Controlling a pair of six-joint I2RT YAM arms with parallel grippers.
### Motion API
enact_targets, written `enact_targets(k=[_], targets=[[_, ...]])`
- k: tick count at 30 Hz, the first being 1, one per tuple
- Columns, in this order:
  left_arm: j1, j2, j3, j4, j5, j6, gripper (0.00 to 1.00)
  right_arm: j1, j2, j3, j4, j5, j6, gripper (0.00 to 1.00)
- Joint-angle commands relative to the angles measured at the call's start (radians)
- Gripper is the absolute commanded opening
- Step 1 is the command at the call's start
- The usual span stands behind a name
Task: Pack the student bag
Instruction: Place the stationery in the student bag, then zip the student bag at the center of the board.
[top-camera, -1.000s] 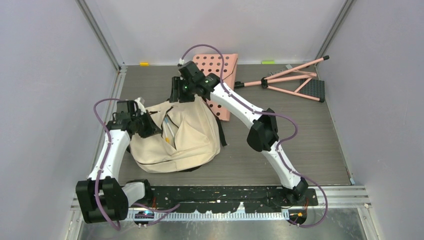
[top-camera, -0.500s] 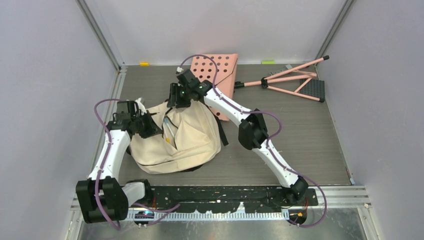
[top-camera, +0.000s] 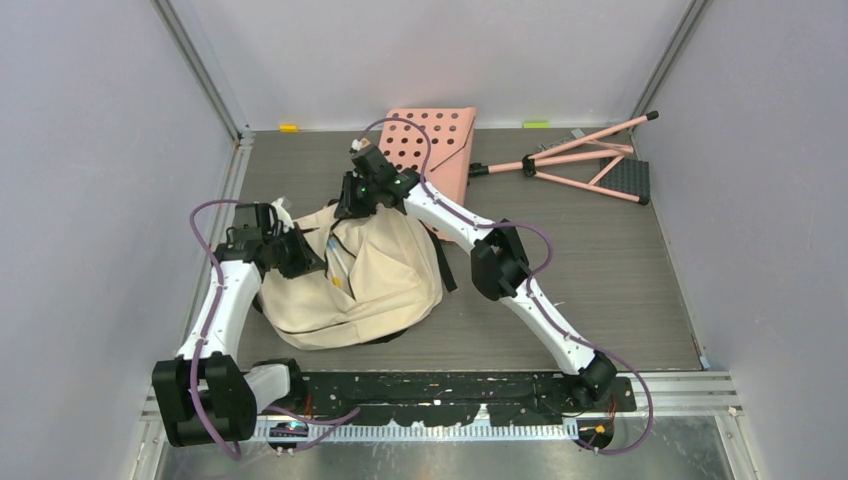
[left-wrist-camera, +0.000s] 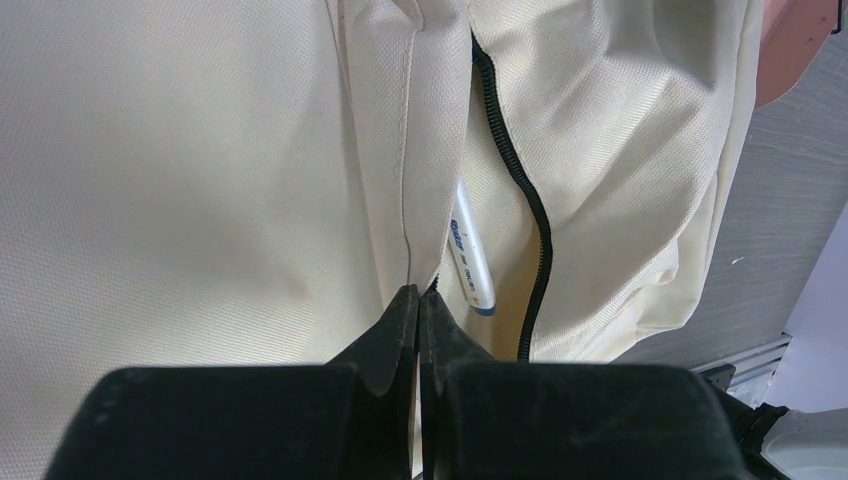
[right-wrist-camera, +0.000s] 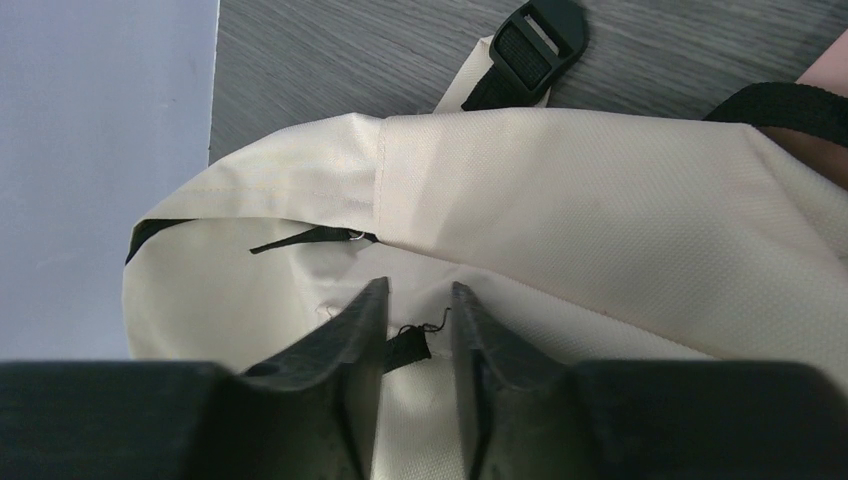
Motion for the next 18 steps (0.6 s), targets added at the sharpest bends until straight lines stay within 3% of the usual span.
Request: enact_targets(k=[1,6,10,15,18], targets=[[0.006,-0.018,0.0,0.007,0.021,0.014,0.0,0.025,0.003,0.018,0.002,-0.053,0.008,0.19],[0.006,-0.002,0.008,0.001,0.014,0.01,0.0,0.025,-0.06,-0.04,0.074,-0.093,0.028,0.02],[0.006,0.011,0.025,-0.009,0.008,0.007,0.0,0.025,-0.124,-0.076,0.117,-0.114,0.033,0.01],[0.008,0.011,0.101,-0.044,0.013,-0.02,0.35,0.024,-0.208,-0.139,0.182,-0.127,0.039,0.01],[0.009,0.027,0.164,-0.062,0.019,-0.048,0.47,0.024,-0.244,-0.16,0.179,-0.147,0.041,0.01]])
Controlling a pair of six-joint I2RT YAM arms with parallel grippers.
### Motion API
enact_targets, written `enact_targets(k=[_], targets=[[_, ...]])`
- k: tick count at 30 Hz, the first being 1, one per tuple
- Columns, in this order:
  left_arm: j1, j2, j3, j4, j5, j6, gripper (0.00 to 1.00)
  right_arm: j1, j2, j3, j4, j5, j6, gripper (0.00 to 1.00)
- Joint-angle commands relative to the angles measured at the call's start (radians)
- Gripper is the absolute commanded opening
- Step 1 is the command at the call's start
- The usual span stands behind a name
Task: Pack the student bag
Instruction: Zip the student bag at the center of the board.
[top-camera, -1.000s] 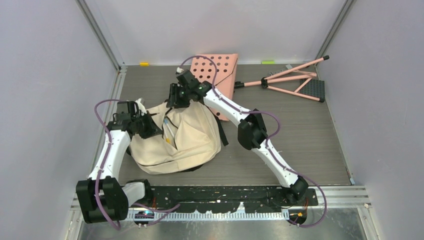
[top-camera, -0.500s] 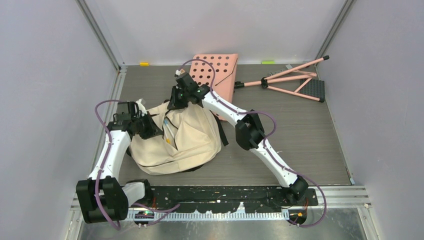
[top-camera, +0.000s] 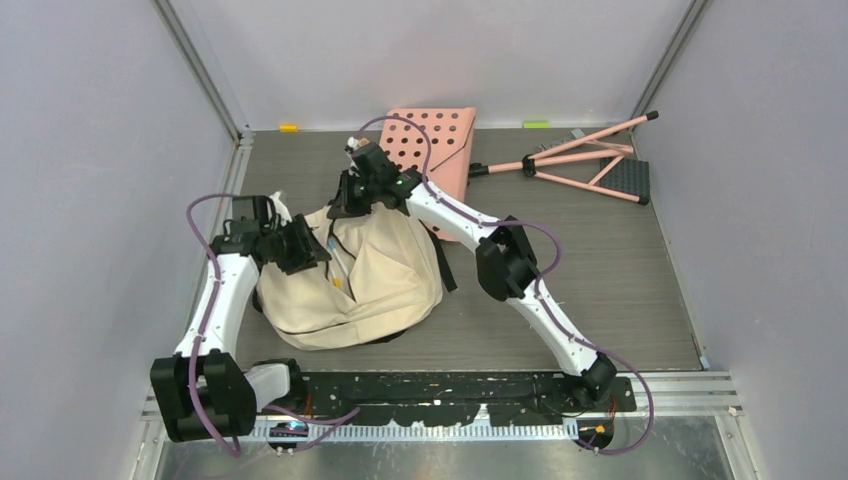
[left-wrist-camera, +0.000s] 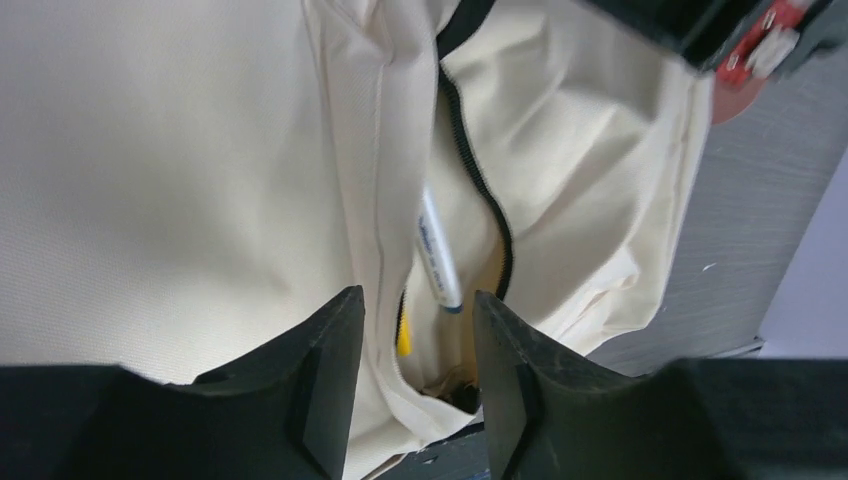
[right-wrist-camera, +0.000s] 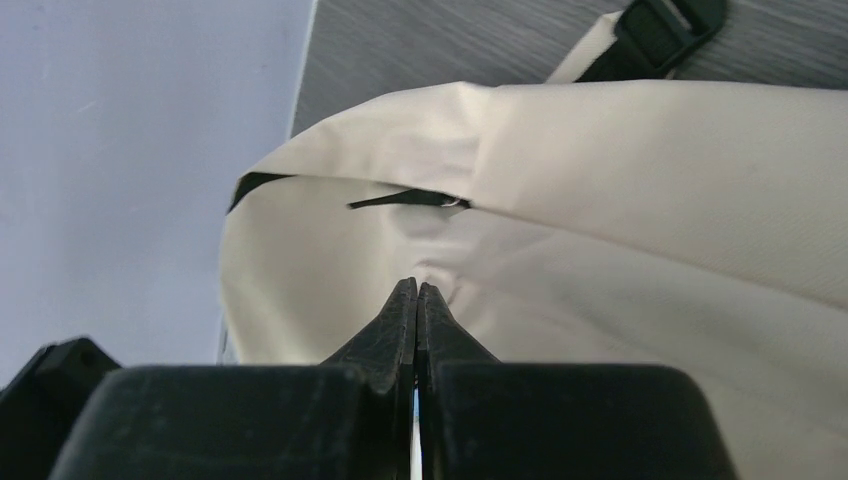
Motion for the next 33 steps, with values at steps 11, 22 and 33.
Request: enact_targets(k=[11,22,33], targets=[[0.035,0.108,0.203,0.007,-0.04,-0.115,0.48,0.017,-0.277,-0.214,0.061,-0.075,-0.031,0.01],[0.033,0.221,0.2,0.14,-0.049,-0.154,0.52,0.025,-0.348,-0.416,0.112,-0.118,-0.06,0.01],[-0.031,0.405,0.315,0.126,-0.095,-0.053,0.62,0.037,-0.337,-0.39,0.108,-0.149,-0.085,0.01]])
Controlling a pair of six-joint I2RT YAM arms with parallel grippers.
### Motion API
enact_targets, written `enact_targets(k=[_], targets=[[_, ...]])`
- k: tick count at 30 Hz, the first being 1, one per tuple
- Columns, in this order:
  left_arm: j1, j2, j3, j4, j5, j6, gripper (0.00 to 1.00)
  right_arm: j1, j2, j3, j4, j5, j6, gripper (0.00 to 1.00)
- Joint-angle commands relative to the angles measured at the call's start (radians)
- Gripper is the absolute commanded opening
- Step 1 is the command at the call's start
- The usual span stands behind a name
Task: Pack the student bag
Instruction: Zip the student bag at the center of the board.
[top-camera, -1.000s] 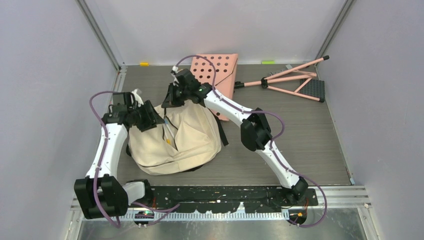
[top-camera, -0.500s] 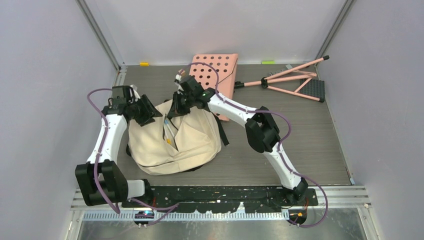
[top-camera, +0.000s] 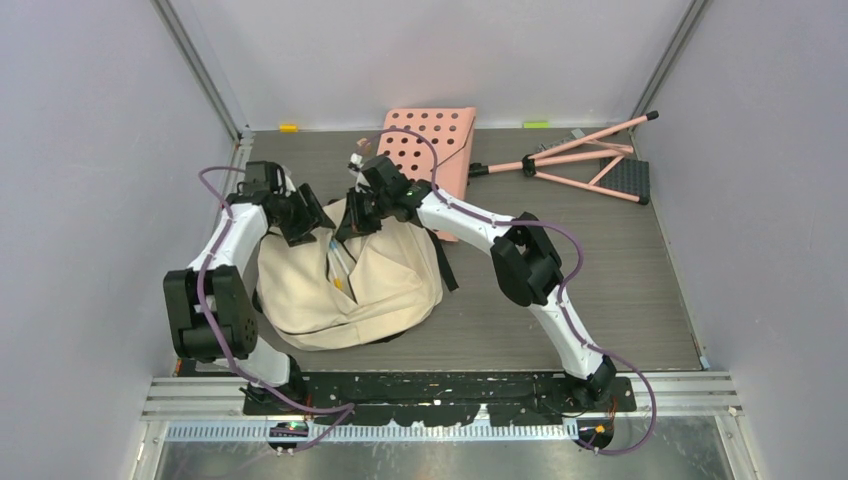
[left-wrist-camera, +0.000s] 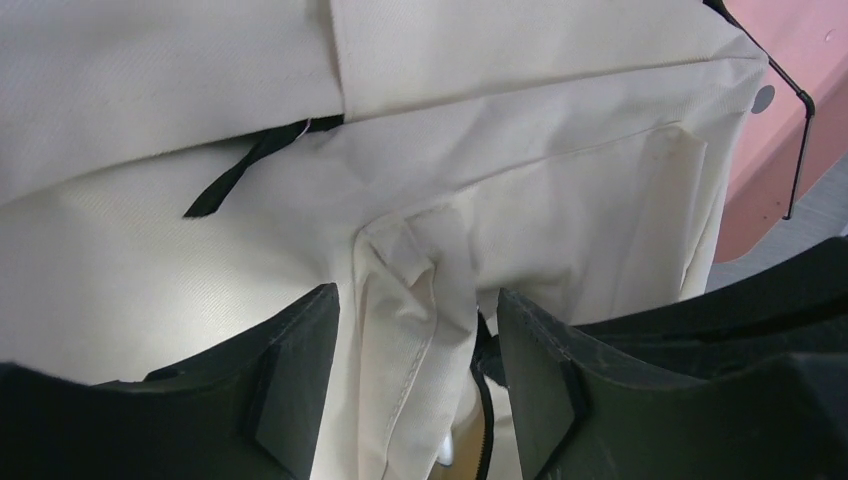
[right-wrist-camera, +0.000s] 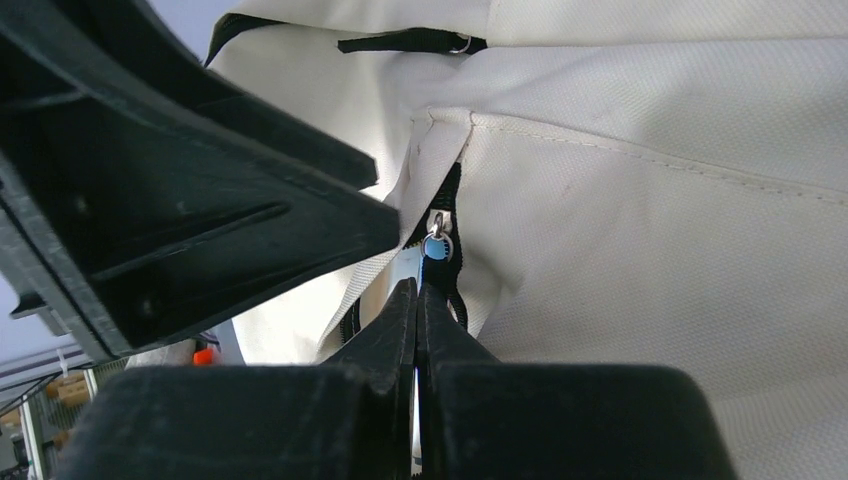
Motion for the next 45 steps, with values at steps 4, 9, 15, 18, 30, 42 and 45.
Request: enact_targets(k=[4,9,15,18,30,42,45], targets=[[-0.031,0.081,0.112,0.012,-0.09,0.095,0.58,0.032,-0.069,0.054,-0.031,-0.058,-0.066,0.01],[-0.046,0.131,0.144,-0.002,-0.089,0.127,0.43,0.046,-0.052,0.093,-0.069,-0.06,-0.097,0.01],[-0.068,0.152,0.146,-0.006,-0.064,0.141,0.26,0.049,-0.041,0.117,-0.091,-0.059,-0.11,0.01],[-0.07,0.167,0.155,-0.015,-0.064,0.148,0.11,0.051,-0.04,0.122,-0.102,-0.055,-0.118,0.01],[-0.069,0.178,0.228,0.011,-0.105,0.12,0.0,0.09,-0.111,0.079,-0.262,-0.011,-0.254,0.01],[-0.039,0.206,0.278,0.017,-0.151,0.139,0.0,0.126,-0.292,-0.048,-0.375,-0.026,-0.325,0.01],[-0.034,0.217,0.297,0.026,-0.152,0.129,0.0,0.135,-0.305,-0.057,-0.41,-0.046,-0.339,0.01]])
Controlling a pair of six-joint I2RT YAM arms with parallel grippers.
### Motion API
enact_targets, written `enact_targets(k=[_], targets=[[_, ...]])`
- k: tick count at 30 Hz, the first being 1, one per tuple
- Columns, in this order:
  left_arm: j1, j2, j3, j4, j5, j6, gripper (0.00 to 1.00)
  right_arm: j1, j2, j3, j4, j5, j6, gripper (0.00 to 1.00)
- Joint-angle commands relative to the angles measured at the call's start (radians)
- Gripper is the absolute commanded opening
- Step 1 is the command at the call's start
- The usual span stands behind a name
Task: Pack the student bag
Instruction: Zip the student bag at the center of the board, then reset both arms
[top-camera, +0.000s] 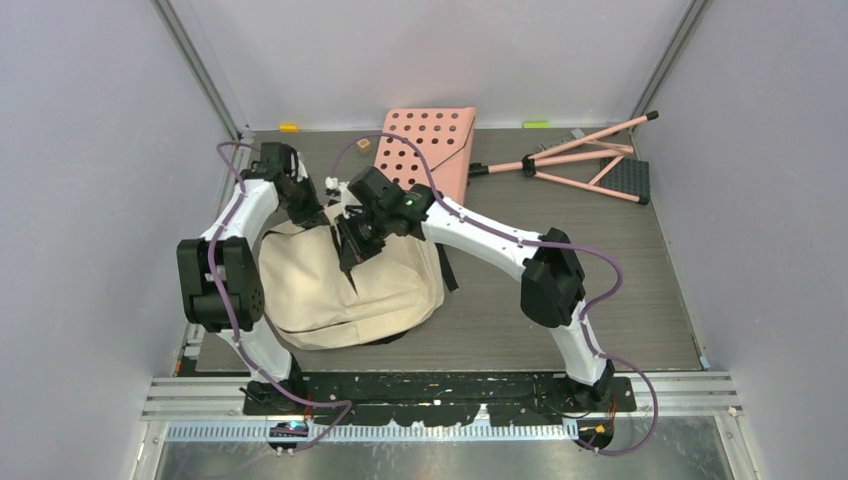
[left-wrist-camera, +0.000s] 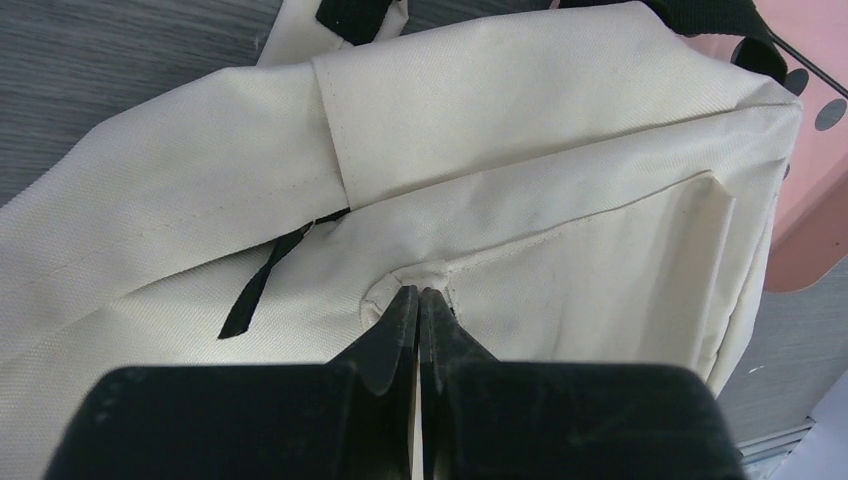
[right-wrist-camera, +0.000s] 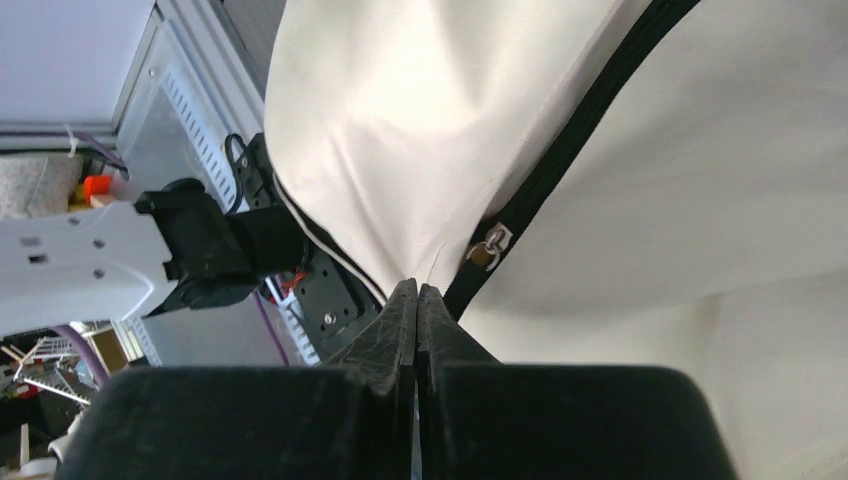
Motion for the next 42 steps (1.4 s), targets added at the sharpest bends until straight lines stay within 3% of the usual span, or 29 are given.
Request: enact_targets(k=[1,16,17,18,19,20,21,22,25,26,27,31,38,42], targets=[[0.029,0.017,0.077,0.112,-0.065,0.012,0.0,0.014,-0.099,-0.017,-0.114,-0.073,-0.038,0.01],[0.071,0.038,0.084,0.168,-0.074,-0.047,0.0,0.093,-0.228,-0.211,-0.225,-0.069,-0.108,0.01],[0.071,0.035,0.08,0.175,-0.07,-0.048,0.0,0.093,-0.231,-0.211,-0.22,-0.045,-0.102,0.01],[0.07,0.03,0.076,0.18,-0.061,-0.046,0.0,0.094,-0.238,-0.206,-0.206,-0.031,-0.097,0.09],[0.071,0.022,0.073,0.182,-0.05,-0.044,0.04,0.094,-0.241,-0.204,-0.198,0.004,-0.083,0.18],[0.071,0.013,0.069,0.187,-0.033,-0.04,0.2,0.094,-0.248,-0.192,-0.189,0.048,-0.079,0.36],[0.071,-0.006,0.058,0.197,-0.011,-0.034,0.38,0.093,-0.251,-0.183,-0.188,0.074,-0.076,0.45],[0.071,-0.029,0.043,0.206,-0.001,-0.034,0.55,0.092,-0.262,-0.168,-0.186,0.135,-0.074,0.6],[0.071,-0.136,-0.066,0.267,-0.003,-0.062,0.71,0.069,-0.308,-0.173,-0.174,0.233,-0.065,0.81],[0.071,-0.182,-0.107,0.3,-0.008,-0.073,0.88,0.06,-0.322,-0.182,-0.168,0.278,-0.062,0.87],[0.071,-0.231,-0.151,0.334,-0.012,-0.08,0.94,0.033,-0.354,-0.213,-0.162,0.295,-0.057,0.88],[0.069,-0.404,-0.263,0.377,-0.043,-0.08,1.0,-0.107,-0.494,-0.399,-0.097,0.349,-0.012,0.91],[0.067,-0.652,-0.322,0.24,-0.153,-0.043,1.0,-0.461,-0.814,-0.744,0.026,0.505,0.005,0.91],[0.067,-0.77,-0.343,0.207,-0.185,-0.016,1.0,-0.545,-1.033,-0.891,0.095,0.652,-0.053,0.95]])
